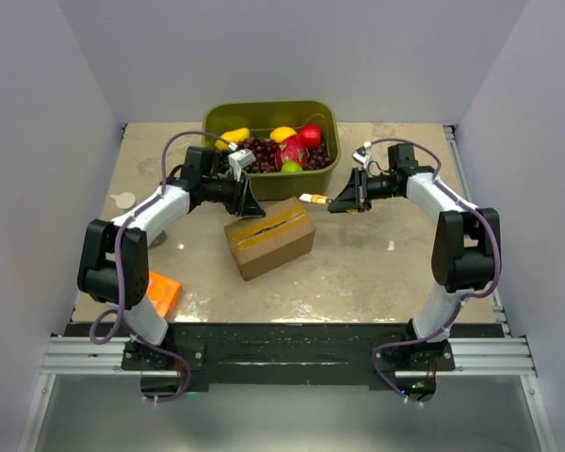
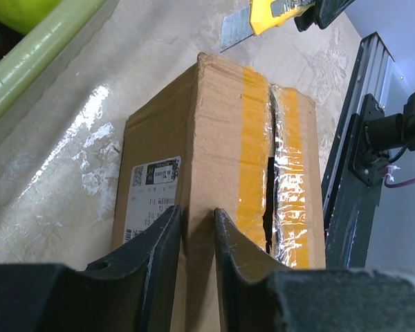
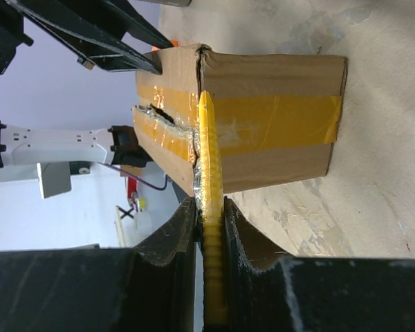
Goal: Unpack the express box
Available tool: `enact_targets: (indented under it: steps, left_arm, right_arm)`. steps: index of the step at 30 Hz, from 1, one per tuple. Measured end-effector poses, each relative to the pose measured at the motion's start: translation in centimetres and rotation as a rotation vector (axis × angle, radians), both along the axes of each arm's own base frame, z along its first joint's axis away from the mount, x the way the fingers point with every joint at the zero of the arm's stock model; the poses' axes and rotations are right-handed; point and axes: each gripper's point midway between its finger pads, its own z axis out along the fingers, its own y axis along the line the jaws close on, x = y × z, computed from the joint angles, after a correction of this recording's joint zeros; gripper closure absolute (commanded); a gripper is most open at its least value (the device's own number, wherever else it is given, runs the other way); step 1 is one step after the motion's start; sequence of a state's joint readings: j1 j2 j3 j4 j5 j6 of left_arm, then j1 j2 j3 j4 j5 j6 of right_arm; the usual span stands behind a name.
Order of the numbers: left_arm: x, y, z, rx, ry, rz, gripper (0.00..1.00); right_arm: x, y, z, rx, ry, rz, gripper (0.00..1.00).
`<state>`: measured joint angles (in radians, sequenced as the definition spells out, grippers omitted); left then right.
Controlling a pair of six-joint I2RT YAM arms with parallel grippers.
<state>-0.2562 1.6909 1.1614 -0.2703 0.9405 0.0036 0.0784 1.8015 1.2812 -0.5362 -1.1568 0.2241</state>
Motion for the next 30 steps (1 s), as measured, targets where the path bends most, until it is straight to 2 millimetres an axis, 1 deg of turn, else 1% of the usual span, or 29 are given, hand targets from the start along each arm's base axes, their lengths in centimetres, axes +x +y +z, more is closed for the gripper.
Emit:
enact_targets:
  steps: [6, 12, 16, 19, 24, 30]
  left_arm:
    - [0.0, 0.0, 0.0, -0.002, 0.0, -0.003, 0.78]
    - [0.0, 0.0, 0.0, -0.002, 0.001, -0.003, 0.87]
    - [0.1, 0.0, -0.1, -0.001, 0.001, -0.003, 0.95]
    - [0.1, -0.1, -0.2, 0.0, -0.002, -0.006, 0.98]
    - [0.1, 0.0, -0.2, 0.001, -0.002, -0.006, 1.0]
    - [0.2, -0.1, -0.2, 0.001, -0.002, -0.006, 1.0]
  right_arm:
    - [-0.3, 0.3, 0.3, 0.016, 0.006, 0.013, 1.0]
    - [-0.6, 0.4, -0.2, 0.015, 0.034, 0.004, 1.0]
    - [-0.6, 0.4, -0.3, 0.016, 0.04, -0.001, 1.0]
    - [-0.5, 0.4, -0.2, 0.015, 0.037, -0.002, 1.0]
    - [-0.3, 0.1, -0.2, 0.01, 0.032, -0.017, 1.0]
    - [0.7, -1.5, -0.5, -0.006, 0.03, -0.072, 1.0]
